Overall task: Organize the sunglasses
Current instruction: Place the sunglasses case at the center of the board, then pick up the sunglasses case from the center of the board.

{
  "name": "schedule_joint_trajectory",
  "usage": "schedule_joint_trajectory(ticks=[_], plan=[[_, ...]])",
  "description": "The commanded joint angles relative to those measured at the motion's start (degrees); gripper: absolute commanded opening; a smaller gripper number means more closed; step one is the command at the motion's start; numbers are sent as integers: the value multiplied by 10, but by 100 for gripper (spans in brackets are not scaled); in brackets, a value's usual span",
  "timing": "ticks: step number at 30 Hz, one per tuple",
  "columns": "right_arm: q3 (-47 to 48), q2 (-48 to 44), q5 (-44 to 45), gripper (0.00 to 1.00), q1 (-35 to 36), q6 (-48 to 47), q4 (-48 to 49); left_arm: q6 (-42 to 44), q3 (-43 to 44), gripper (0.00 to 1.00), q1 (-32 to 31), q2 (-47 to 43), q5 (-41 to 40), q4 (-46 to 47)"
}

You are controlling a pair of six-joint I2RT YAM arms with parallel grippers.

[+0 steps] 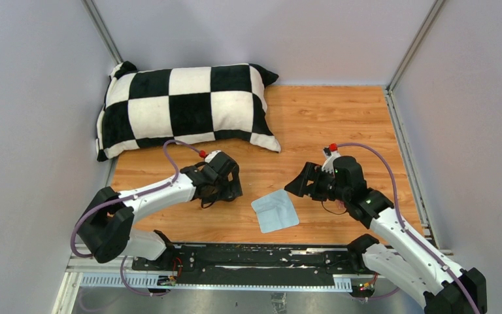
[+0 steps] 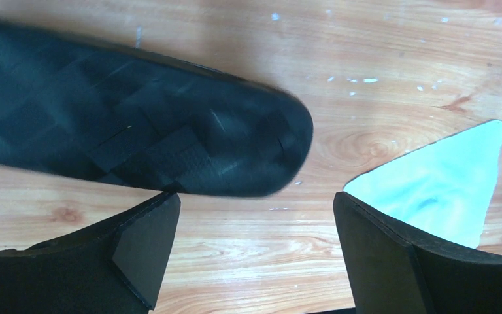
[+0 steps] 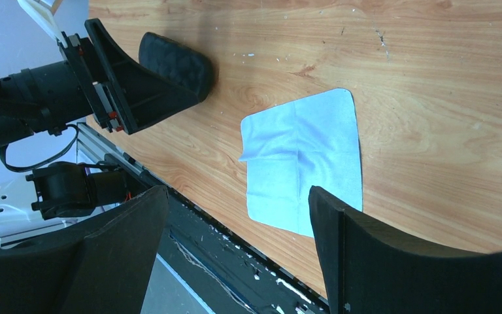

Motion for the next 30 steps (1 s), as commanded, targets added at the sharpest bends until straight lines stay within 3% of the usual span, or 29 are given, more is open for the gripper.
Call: schedule_joint_trajectory(ticks=[1, 7, 13, 18, 22, 30], plan=[[-5, -11, 10, 84, -7, -4, -12, 41, 46, 94, -7, 8, 3, 2], [-16, -27, 16, 84, -6, 3, -18, 137, 89, 95, -7, -24, -30, -22], [-17, -30, 13, 84, -7, 4, -19, 232, 158, 100, 6, 5, -110, -115], [-22, -38, 11, 84, -7, 8, -18, 261, 151, 100, 59, 28, -57, -130], [-29, -46, 11, 84, -6, 11, -18, 274, 141, 100, 61, 54, -9, -128], [-28, -42, 7, 84, -7, 8, -17, 264, 119, 98, 61, 105, -13, -108]])
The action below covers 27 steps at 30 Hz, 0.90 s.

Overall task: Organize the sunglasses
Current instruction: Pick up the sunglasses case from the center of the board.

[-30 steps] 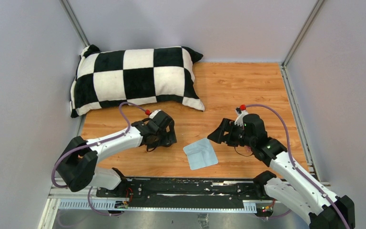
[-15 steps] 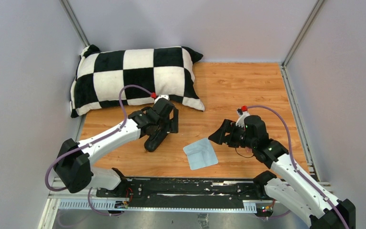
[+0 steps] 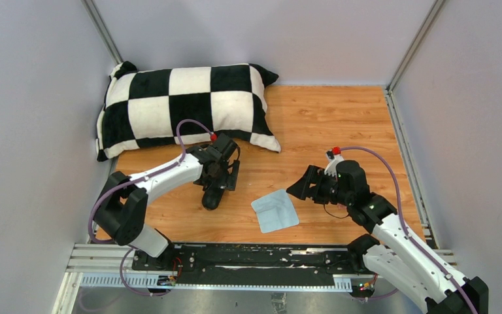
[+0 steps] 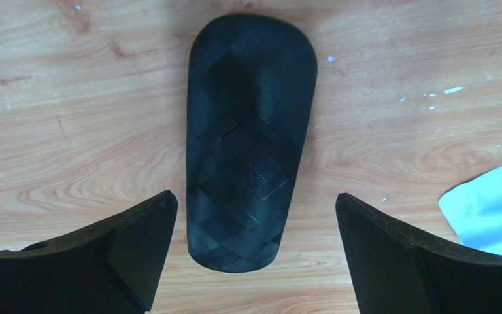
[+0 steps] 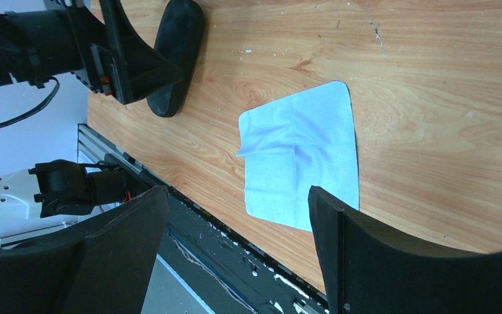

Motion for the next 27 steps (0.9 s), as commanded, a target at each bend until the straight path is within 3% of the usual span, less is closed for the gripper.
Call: schedule_joint_trajectory(ticks=[1, 12, 20, 27], plan=[[-10, -4, 0, 84, -7, 3, -6, 1, -13, 97, -1, 23, -2, 6], [-19, -16, 0, 84, -6, 9, -6, 5, -20, 80, -1, 52, -21, 19], [-19, -16, 0, 84, -7, 10, -6, 3, -19, 61, -1, 48, -18, 23], [-3, -2, -17, 84, -8, -7, 1, 15, -14, 54, 0, -42, 89, 54]])
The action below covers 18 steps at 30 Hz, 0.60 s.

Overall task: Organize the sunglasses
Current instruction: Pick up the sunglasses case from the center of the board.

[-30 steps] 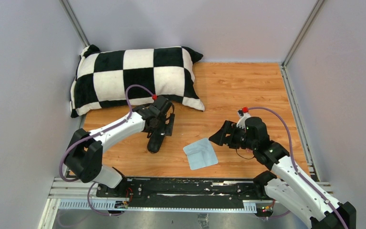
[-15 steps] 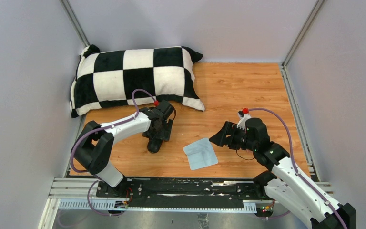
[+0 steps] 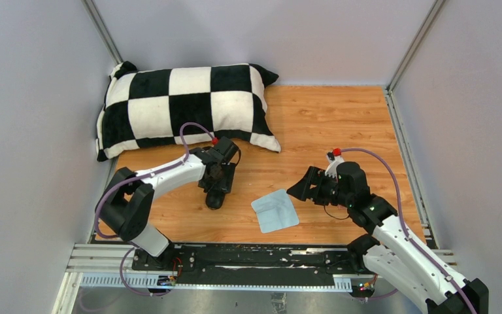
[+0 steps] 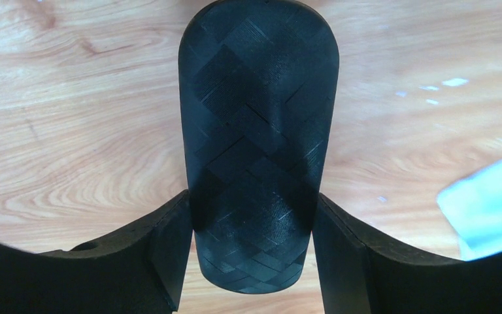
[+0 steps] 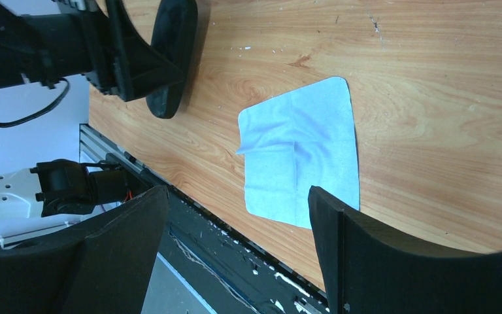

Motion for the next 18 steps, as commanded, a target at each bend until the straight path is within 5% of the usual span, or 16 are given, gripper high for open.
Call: schedule_joint_trajectory(ticks=[1, 7, 18], plan=[[13, 16, -30, 84, -11, -17, 8, 14, 5, 54, 0, -88, 96, 45], [41, 92, -174, 84, -81, -19, 129, -4, 11, 43, 9, -147, 229, 108], [31, 304, -306, 91, -116, 146, 530, -136, -15, 19, 11, -77, 352, 333]])
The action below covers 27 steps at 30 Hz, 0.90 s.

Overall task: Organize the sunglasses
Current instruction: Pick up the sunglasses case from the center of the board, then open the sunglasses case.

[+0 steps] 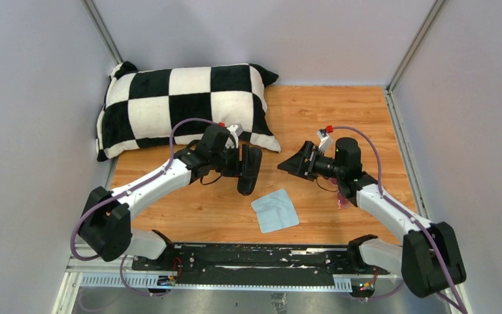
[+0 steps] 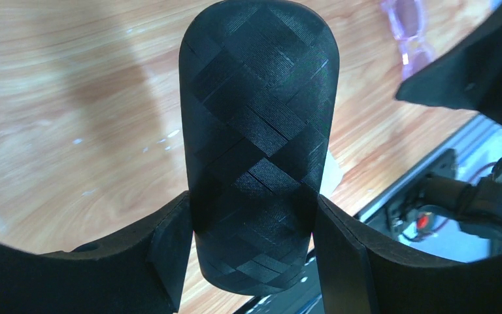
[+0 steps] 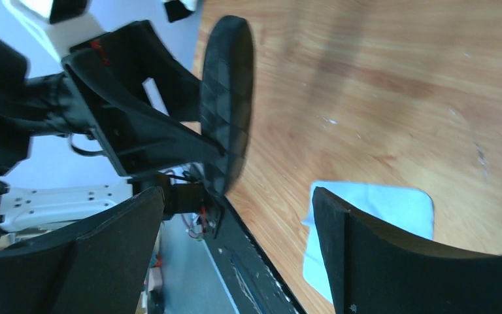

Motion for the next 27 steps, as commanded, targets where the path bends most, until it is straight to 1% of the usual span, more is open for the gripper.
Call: schedule_joint_trajectory(ticks=[1, 3, 5, 7, 11, 14, 17, 27], plan=[[-4, 69, -71, 91, -8, 103, 241, -83, -9, 17, 3, 36, 92, 162], [-4, 109, -77, 91, -10, 128, 293, -116, -5, 13, 4, 57, 114, 212], [-6, 149, -85, 92, -13, 162, 354, -130, 7, 7, 4, 80, 133, 229], [-12, 193, -87, 92, -16, 204, 446, -139, 21, 1, 5, 102, 149, 237], [-20, 275, -88, 92, -28, 287, 604, -173, 20, 0, 10, 118, 182, 279], [-27, 328, -84, 92, -40, 347, 708, -184, 14, 0, 13, 115, 197, 293], [-31, 350, -84, 92, -47, 358, 731, -199, 1, 0, 22, 105, 213, 311], [-22, 343, -96, 92, -49, 350, 733, -237, -10, 0, 29, 83, 254, 355]])
